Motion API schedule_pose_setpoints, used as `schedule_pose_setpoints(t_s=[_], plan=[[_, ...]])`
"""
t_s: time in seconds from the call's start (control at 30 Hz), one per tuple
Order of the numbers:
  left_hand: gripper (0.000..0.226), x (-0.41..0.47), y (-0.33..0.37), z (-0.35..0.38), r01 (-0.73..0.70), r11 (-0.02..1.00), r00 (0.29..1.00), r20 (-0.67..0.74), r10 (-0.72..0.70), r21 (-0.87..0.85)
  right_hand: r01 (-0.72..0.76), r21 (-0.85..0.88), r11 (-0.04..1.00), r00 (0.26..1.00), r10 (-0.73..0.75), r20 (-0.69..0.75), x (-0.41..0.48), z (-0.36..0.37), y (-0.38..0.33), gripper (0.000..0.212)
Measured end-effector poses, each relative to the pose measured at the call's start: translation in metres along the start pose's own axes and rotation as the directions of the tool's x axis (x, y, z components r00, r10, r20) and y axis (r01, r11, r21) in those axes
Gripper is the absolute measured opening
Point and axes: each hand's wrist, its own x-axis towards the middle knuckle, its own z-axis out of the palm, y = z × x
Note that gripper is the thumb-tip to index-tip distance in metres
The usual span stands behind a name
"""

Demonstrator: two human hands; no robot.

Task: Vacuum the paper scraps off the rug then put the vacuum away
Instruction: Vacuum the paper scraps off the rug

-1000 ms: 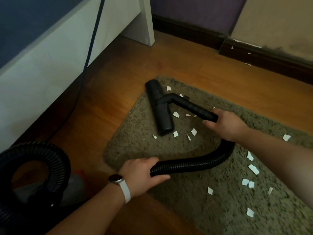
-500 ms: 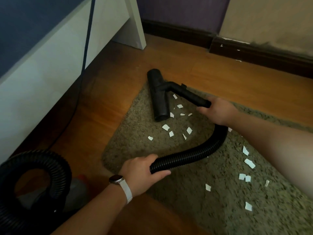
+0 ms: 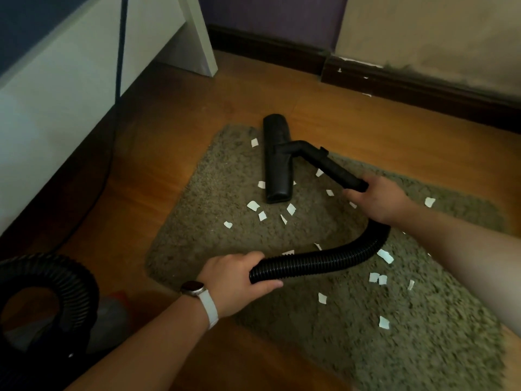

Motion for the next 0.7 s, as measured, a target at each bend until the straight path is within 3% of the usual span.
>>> schedule_pose_setpoints(t_s=[0.4,0.7], plan=[[0.053,-0.012,0.004,0.002,-0.019,1.0,0.999,0.047,0.019,-0.001,0.134,-0.029,0.991,0.991,-0.134,-0.006,0.001,0.015,-0.017,0.034],[0.053,-0.011,0.007,0.004,-0.023,1.0,0.999,0.044,0.024,-0.01,0.059,-0.093,0.994,0.998,-0.057,0.019,0.006,0.014,-0.001,0.035]])
